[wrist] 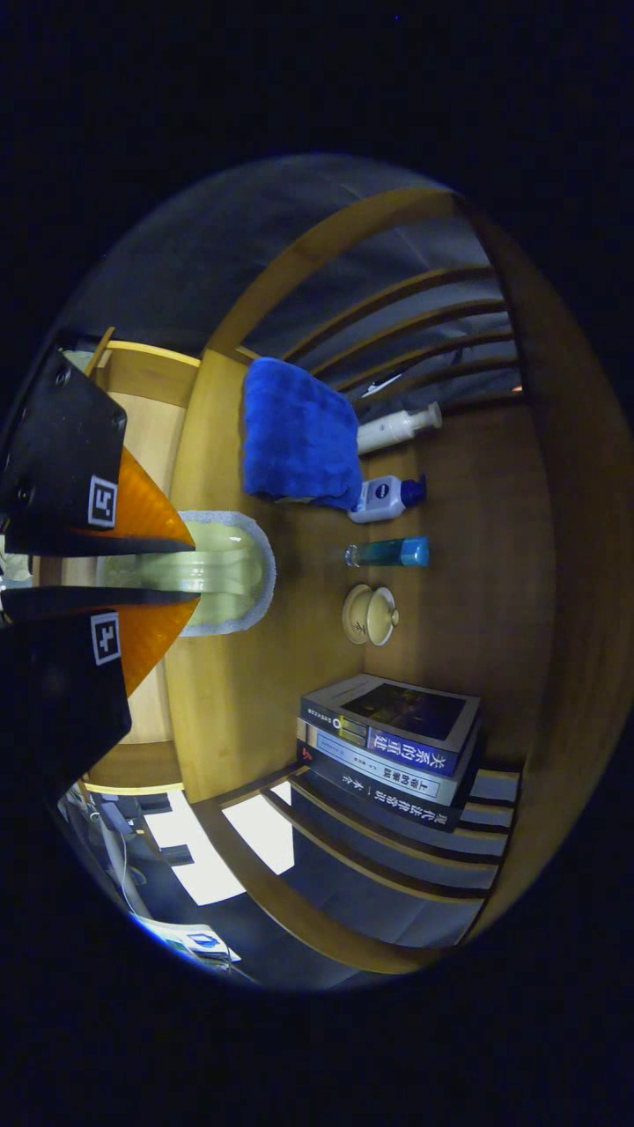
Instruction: Pull open the drawer, take out the items inside it, and place them on the countertop above the cabinet.
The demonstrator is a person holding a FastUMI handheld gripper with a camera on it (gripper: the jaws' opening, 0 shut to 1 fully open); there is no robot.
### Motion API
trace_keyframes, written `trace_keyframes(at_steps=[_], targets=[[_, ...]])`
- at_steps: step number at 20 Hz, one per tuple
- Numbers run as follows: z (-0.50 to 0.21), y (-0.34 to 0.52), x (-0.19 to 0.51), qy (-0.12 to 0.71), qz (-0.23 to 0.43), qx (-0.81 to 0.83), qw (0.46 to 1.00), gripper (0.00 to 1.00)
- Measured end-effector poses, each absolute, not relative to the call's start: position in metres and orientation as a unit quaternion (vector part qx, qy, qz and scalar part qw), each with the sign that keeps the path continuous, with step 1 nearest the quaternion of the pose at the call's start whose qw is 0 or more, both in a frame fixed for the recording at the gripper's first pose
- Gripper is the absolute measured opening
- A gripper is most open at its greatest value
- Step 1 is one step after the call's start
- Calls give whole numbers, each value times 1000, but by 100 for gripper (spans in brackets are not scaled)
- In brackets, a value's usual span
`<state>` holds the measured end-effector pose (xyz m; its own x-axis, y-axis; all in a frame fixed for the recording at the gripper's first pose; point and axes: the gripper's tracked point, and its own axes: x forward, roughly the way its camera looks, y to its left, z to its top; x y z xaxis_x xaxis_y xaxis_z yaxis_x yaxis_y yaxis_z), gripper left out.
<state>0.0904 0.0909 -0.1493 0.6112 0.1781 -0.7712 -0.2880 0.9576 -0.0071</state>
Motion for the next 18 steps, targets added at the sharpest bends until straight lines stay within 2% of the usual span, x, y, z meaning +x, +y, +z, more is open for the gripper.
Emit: trace_keyframes(at_steps=[13, 15, 18], targets=[[-205, 103, 174, 429, 103, -34, 897, 23], [-206, 99, 184, 418, 94, -31, 903, 30], [-195, 101, 181, 386, 107, -23, 916, 56]])
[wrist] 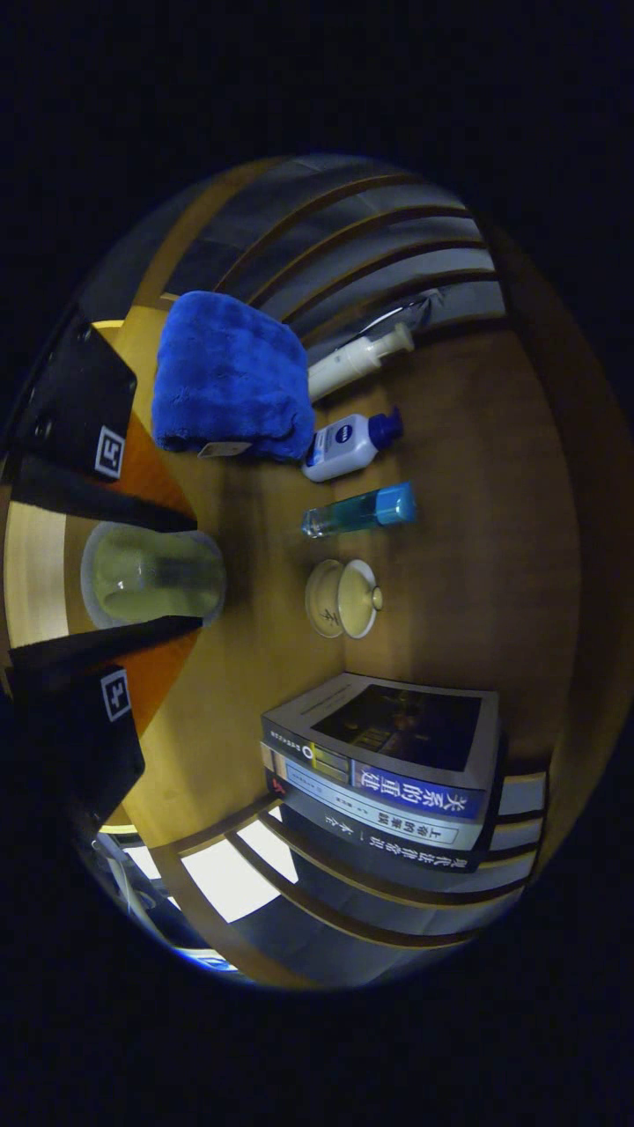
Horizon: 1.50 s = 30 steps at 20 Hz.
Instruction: Pull open the drawer, take out the items inside it, and place them on the countertop above the cabinet.
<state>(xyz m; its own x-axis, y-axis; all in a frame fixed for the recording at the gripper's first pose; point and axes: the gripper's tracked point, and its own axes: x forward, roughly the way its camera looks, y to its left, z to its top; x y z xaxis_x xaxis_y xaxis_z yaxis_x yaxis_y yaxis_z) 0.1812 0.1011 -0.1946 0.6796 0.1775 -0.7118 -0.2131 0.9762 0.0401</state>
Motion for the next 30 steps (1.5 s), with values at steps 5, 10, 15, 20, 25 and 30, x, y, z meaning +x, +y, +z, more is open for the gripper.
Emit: trace_keyframes(at_steps=[5, 10, 15, 20, 25, 30], targets=[[-170, 92, 146, 306, 125, -26, 943, 93], [-140, 81, 89, 229, 120, -23, 966, 99], [-118, 66, 31, 187, 119, -8, 975, 99], [-124, 50, -16, 177, 108, -1, 978, 99], [-147, 42, -59, 177, 108, -22, 978, 99], [-180, 38, -96, 195, 102, -50, 974, 99]])
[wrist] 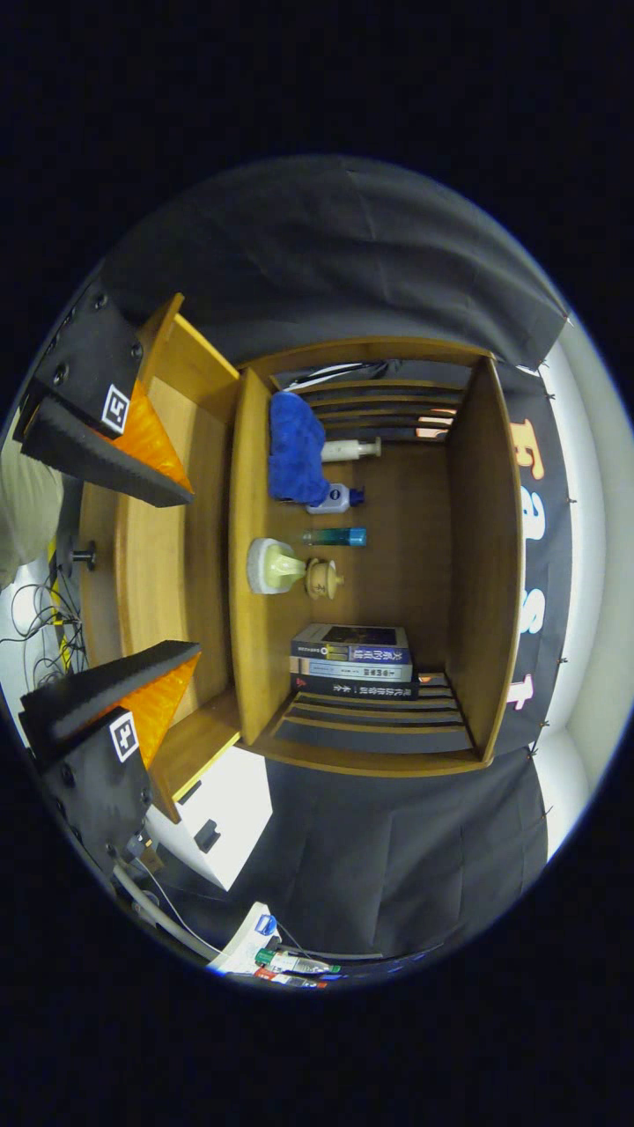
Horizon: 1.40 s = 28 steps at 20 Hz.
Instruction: Pull open the drawer, take out the items inside it, and place them on the countertop above the cabinet.
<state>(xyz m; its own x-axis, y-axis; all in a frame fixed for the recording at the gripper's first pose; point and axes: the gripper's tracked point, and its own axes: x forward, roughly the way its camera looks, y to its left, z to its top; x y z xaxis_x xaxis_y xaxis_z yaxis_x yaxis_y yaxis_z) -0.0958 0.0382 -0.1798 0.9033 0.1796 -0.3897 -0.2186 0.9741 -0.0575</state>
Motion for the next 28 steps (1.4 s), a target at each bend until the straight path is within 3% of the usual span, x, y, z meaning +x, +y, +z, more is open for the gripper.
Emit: trace_keyframes(at_steps=[13, 28], targets=[[-266, 34, -125, 260, 102, -46, 959, 99], [-288, 48, -103, 257, 100, -15, 961, 99]])
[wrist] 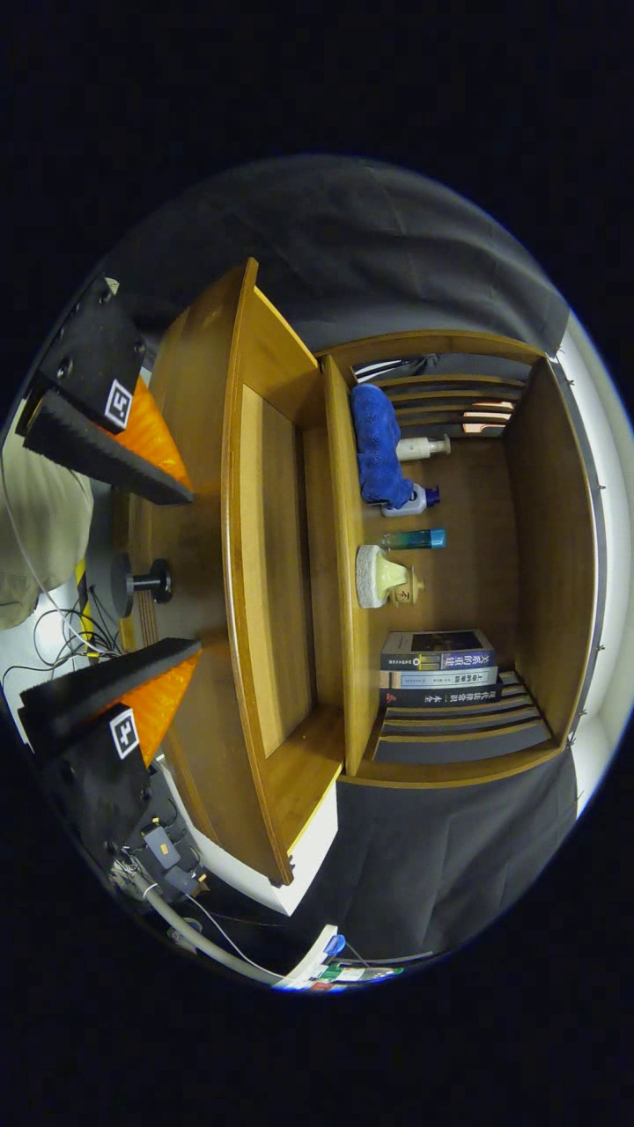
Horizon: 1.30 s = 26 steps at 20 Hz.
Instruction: Pull open the drawer, take out the items inside it, and place them on the countertop above the cabinet.
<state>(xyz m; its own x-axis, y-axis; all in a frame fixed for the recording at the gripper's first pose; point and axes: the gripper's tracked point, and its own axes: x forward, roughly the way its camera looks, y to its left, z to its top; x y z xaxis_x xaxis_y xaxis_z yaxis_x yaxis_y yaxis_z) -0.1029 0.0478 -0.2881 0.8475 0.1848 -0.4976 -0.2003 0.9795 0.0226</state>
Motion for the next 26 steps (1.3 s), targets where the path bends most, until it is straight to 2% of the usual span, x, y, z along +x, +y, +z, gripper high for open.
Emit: trace_keyframes(at_steps=[26], targets=[[-301, 78, 20, 243, 99, -21, 965, 99]])
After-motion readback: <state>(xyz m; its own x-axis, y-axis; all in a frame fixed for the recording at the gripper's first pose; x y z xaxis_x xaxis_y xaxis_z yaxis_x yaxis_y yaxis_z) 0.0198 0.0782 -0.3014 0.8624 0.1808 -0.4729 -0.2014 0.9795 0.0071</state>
